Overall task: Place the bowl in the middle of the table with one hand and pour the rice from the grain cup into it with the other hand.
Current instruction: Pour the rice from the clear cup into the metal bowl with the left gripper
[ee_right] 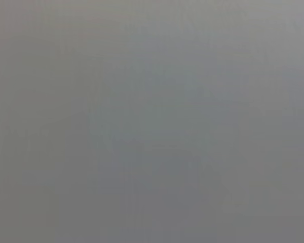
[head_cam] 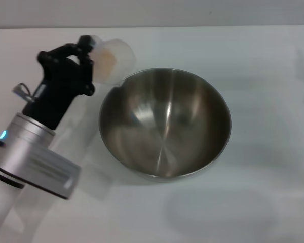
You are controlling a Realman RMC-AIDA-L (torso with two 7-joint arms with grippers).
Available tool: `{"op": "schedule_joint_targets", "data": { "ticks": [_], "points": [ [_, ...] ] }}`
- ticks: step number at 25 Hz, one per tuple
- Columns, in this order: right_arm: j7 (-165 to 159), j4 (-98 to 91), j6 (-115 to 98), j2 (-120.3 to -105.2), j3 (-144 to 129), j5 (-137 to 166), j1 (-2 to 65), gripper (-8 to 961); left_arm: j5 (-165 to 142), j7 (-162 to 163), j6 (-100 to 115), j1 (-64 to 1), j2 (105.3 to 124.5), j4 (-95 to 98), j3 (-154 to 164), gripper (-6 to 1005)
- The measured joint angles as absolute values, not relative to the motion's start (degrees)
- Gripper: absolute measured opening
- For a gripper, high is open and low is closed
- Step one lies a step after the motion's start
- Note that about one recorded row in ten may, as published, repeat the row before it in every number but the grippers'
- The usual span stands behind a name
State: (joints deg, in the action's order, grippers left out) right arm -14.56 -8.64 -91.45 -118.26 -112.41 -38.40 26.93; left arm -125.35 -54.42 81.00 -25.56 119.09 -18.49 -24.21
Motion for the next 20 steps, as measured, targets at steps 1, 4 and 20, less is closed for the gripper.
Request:
{"op": "schedule_joint_targets", "data": {
  "ticks": [1,4,20],
  "points": [
    [-14.6,-8.6,-91.4,-118.26,-112.4,-38.4,26.9,518,-125.4,-54.4,81.0,-25.6,119.09,-18.5,-24.2,20],
    [-14.5,-8.6,-91.4,-118.19,-112.4,-38.4,27.0,519,-128.6,-63.1,81.1,-25.8,119.09,-18.5,-24.2,21],
    [-14.5,-8.3,-91.3,-117.77,-111.4,-38.4,27.4,521,-140.6,-102.4,82.4,-25.7,119.15,-20.3,-24.2,21]
  ]
}}
